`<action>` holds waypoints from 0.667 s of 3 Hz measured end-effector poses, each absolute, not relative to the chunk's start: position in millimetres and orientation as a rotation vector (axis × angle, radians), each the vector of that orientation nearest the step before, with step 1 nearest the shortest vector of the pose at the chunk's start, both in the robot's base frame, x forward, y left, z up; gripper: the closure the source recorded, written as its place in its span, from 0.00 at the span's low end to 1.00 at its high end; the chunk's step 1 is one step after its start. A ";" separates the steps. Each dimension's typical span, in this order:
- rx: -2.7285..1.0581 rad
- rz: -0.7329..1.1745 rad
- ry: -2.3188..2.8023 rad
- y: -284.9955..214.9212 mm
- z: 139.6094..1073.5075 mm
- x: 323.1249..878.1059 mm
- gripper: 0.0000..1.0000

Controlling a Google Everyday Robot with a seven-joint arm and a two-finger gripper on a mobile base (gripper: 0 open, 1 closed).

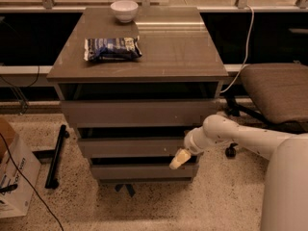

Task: Open middle drawer

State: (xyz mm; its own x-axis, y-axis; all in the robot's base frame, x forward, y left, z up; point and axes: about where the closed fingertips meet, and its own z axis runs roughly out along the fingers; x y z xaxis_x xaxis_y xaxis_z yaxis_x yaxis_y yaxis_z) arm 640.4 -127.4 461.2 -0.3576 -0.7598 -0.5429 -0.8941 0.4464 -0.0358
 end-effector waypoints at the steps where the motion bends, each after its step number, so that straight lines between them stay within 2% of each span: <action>1: -1.354 0.392 2.221 -130.0 445.6 648.4 0.00; 2: -1.338 0.418 2.230 -134.1 433.7 649.8 0.00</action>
Offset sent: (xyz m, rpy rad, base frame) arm 0.0127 -0.0161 -0.0384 0.0578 0.0372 -0.0397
